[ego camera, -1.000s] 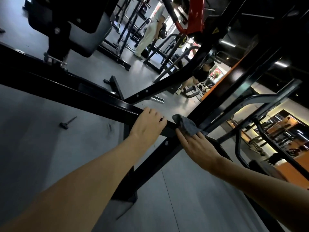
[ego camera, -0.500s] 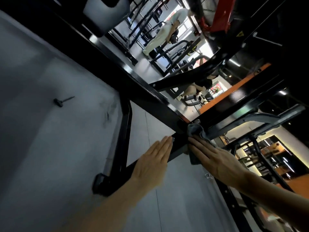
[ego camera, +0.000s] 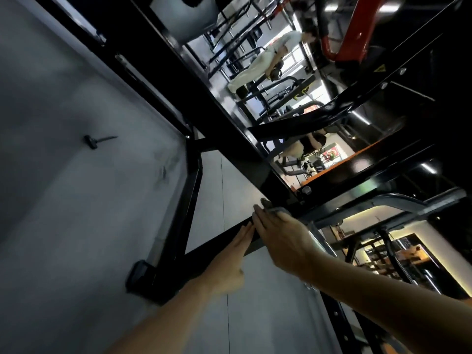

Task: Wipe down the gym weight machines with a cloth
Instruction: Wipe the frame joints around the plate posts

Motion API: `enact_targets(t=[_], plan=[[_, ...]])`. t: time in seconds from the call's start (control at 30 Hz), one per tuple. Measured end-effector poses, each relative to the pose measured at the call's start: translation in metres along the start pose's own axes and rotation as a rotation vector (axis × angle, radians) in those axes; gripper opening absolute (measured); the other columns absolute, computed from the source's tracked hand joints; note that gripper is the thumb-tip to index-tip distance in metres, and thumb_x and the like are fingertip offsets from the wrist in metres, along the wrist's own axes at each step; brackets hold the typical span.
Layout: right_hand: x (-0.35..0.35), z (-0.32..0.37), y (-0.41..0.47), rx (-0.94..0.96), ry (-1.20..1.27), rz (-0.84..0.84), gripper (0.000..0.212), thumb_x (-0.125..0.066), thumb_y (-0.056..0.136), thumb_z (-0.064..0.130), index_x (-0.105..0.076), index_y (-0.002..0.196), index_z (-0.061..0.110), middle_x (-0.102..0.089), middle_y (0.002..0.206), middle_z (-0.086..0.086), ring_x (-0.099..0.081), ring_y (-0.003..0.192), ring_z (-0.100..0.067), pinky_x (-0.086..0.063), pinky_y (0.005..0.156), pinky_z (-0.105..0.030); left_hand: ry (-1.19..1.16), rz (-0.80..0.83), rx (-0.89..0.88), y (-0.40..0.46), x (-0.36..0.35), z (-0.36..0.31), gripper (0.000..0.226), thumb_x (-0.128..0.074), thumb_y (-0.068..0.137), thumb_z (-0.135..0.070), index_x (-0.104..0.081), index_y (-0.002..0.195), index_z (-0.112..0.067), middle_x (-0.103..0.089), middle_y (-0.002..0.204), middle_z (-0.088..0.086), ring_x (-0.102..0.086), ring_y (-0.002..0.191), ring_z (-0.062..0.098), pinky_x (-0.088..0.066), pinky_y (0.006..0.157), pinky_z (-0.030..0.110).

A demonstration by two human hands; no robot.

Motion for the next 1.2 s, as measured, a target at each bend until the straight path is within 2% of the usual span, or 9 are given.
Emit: enact_targets(t=[0.1, 0.17, 0.4, 0.57, 0.63, 0.77, 0.97, 1.1, 1.2], plan=[[0.003, 0.011, 0.022, -0.178, 0.009, 0.072, 0.08, -0.041, 0.104, 0.032, 0.007, 0.156, -0.005, -0.002, 0.164, -0.031, -0.011, 0.153, -0.037, -0.017, 0.123, -0.043, 0.047, -0.013, 0.001, 0.001, 0.002, -0.005, 0.115, -0.047, 0.086, 0.02, 0.012, 0.156, -0.05, 0.016, 0.162, -0.031, -0.032, 0.147, 0.026, -0.045, 0.067, 0.006], [0.007, 0.012, 0.021, -0.25, 0.044, 0.098, 0.085, -0.047, 0.103, 0.032, 0.008, 0.155, -0.007, -0.014, 0.161, -0.032, -0.02, 0.149, -0.04, -0.021, 0.122, -0.042, 0.071, -0.018, -0.01, 0.001, 0.003, -0.006, 0.117, -0.048, 0.086, 0.019, 0.015, 0.151, -0.055, 0.014, 0.161, -0.033, -0.042, 0.14, 0.027, -0.044, 0.061, 0.007], [-0.01, 0.016, -0.02, -0.211, 0.022, -0.025, 0.081, -0.045, 0.099, 0.014, 0.011, 0.152, -0.012, -0.008, 0.162, -0.034, -0.014, 0.151, -0.047, -0.027, 0.12, -0.05, 0.151, 0.012, -0.068, 0.005, 0.001, 0.008, 0.112, -0.052, 0.086, 0.015, 0.009, 0.159, -0.042, 0.019, 0.163, -0.027, -0.012, 0.153, 0.006, -0.037, 0.097, 0.003], [-0.009, 0.021, -0.047, -0.244, 0.203, -0.104, 0.086, -0.048, 0.098, 0.009, 0.018, 0.152, -0.004, 0.006, 0.165, -0.025, 0.002, 0.154, -0.039, -0.006, 0.123, -0.054, 0.517, -0.06, -0.122, 0.003, 0.01, -0.008, 0.093, -0.059, 0.093, 0.0, -0.002, 0.163, -0.021, 0.004, 0.17, -0.007, -0.011, 0.155, 0.013, -0.018, 0.12, 0.022], [-0.011, 0.029, -0.055, -0.36, 0.365, -0.175, 0.097, -0.065, 0.087, 0.007, 0.0, 0.158, 0.0, -0.003, 0.167, -0.02, -0.003, 0.154, -0.035, -0.005, 0.122, -0.052, 0.711, -0.139, -0.193, -0.003, 0.011, -0.019, 0.094, -0.071, 0.087, -0.007, -0.015, 0.162, -0.012, -0.011, 0.169, 0.004, -0.018, 0.154, 0.018, -0.021, 0.124, 0.03], [-0.014, 0.052, -0.057, -0.647, 0.756, -0.419, 0.101, -0.079, 0.073, -0.002, -0.023, 0.157, 0.001, -0.019, 0.166, -0.016, -0.022, 0.152, -0.031, -0.028, 0.117, -0.041, 1.003, -0.23, -0.316, -0.006, 0.017, -0.035, 0.095, -0.084, 0.076, -0.016, -0.033, 0.156, -0.005, -0.033, 0.162, 0.011, -0.026, 0.152, 0.023, -0.02, 0.122, 0.036], [-0.019, 0.075, -0.029, -1.106, 1.28, -0.928, 0.047, -0.041, 0.101, 0.0, -0.04, 0.147, -0.007, -0.038, 0.157, -0.02, -0.034, 0.147, -0.028, -0.025, 0.124, -0.035, 1.476, -0.128, -0.746, 0.007, 0.012, -0.082, 0.039, -0.044, 0.104, -0.009, -0.055, 0.139, 0.004, -0.052, 0.148, 0.02, -0.041, 0.145, 0.033, -0.028, 0.123, 0.042], [-0.009, 0.078, -0.008, -1.381, 1.794, -1.105, 0.063, -0.063, 0.096, -0.003, -0.037, 0.152, 0.009, -0.041, 0.156, -0.004, -0.038, 0.143, -0.01, -0.036, 0.116, -0.037, 1.869, 0.098, -0.862, 0.024, 0.014, -0.119, 0.052, -0.013, 0.109, -0.004, -0.056, 0.137, 0.005, -0.051, 0.149, 0.02, -0.042, 0.144, 0.035, -0.019, 0.125, 0.044], [-0.002, 0.076, -0.011, -1.672, 2.072, -1.221, 0.058, -0.068, 0.092, 0.0, -0.046, 0.145, 0.01, -0.054, 0.141, -0.002, -0.052, 0.128, -0.009, -0.045, 0.106, -0.026, 2.066, 0.252, -0.965, 0.037, 0.012, -0.136, 0.048, -0.014, 0.108, -0.006, -0.033, 0.151, 0.007, -0.032, 0.161, 0.021, -0.024, 0.152, 0.036, -0.012, 0.126, 0.046]])
Point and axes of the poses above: each hand's wrist, its own y-axis towards the middle knuckle, its own x-axis out of the back of the hand, z = x × y, the point moved 3 cm from there along y, towards the middle knuckle
